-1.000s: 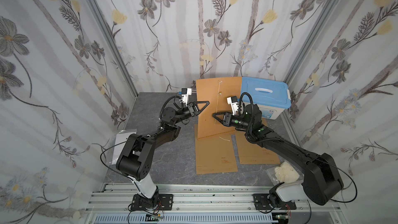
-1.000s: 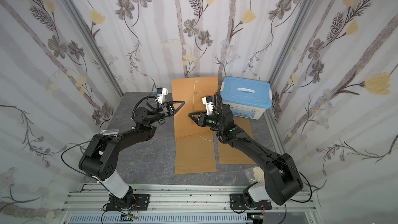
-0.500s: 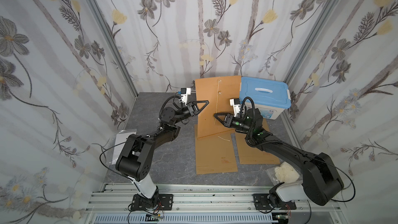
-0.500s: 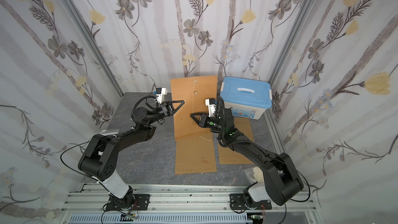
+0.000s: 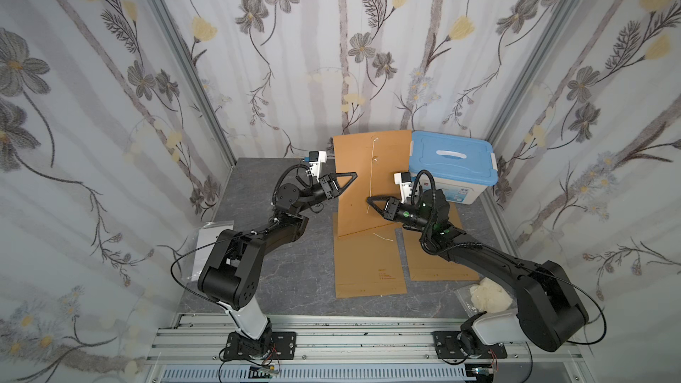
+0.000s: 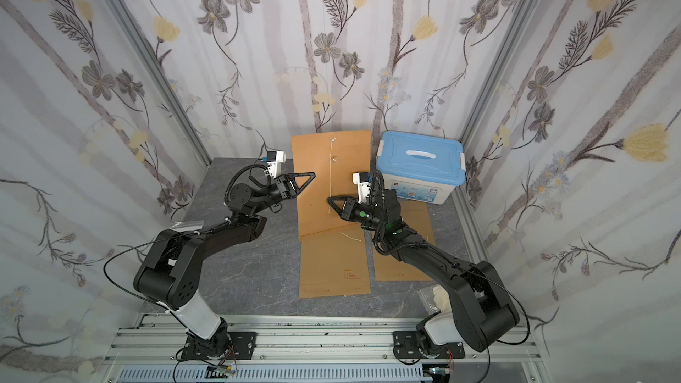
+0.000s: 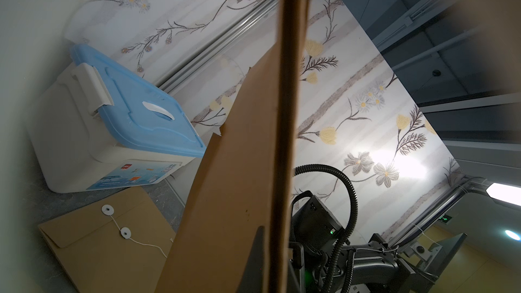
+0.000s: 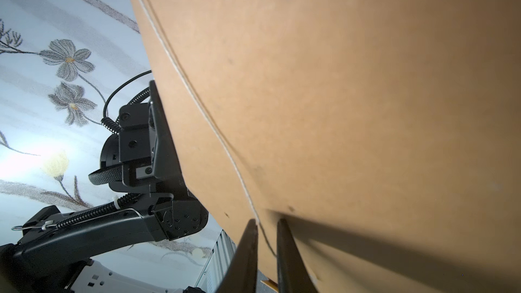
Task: Close the mouth of the file bag
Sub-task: Close the file bag.
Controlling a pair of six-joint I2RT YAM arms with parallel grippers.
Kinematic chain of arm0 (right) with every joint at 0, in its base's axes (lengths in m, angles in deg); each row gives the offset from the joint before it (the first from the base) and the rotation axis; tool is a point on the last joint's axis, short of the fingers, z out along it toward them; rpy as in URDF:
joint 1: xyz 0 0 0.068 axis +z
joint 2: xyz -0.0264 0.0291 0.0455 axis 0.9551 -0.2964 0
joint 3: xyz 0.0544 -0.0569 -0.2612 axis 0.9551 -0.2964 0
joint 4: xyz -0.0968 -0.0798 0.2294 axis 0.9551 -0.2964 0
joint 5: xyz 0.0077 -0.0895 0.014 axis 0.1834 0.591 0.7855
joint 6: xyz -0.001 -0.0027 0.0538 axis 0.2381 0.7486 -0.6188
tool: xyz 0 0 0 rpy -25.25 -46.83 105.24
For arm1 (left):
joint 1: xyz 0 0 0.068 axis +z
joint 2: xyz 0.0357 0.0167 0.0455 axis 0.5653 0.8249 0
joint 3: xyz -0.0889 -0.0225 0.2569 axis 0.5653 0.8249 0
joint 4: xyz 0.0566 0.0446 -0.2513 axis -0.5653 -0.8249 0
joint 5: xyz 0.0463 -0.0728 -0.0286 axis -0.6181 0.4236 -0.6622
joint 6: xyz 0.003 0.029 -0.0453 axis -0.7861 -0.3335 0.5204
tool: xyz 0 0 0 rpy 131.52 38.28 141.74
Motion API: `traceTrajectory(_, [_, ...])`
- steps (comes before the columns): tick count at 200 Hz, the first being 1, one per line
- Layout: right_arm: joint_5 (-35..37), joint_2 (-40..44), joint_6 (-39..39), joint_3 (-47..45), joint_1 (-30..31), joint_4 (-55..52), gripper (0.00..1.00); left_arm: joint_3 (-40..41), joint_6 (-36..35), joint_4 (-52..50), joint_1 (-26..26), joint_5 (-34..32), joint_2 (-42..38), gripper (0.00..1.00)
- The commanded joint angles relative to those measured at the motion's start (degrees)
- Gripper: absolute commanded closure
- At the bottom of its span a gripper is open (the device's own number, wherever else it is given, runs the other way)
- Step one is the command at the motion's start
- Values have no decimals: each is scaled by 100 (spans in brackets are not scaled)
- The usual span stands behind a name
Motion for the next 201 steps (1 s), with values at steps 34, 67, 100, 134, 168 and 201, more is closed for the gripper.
traceTrajectory(34, [162, 111, 79, -67, 0, 253, 90, 4, 119, 385, 7, -2, -20, 100])
traceTrajectory(67, [179, 142, 148, -44, -1, 121, 100, 8, 127, 385, 13, -28, -26, 100])
traceTrajectory(100, [144, 207, 243, 21, 52, -60, 100, -1, 136, 385, 27, -30, -5, 100])
traceTrajectory(134, [242, 257, 511, 199, 286, -479, 100, -17, 153, 385, 26, -62, 29, 100])
traceTrajectory(168, [246, 166, 524, 317, 387, -541, 100, -71, 197, 385, 27, -44, 27, 100])
traceTrajectory(201, [215, 53, 484, 294, 361, -496, 100, -41, 234, 385, 45, -57, 20, 100])
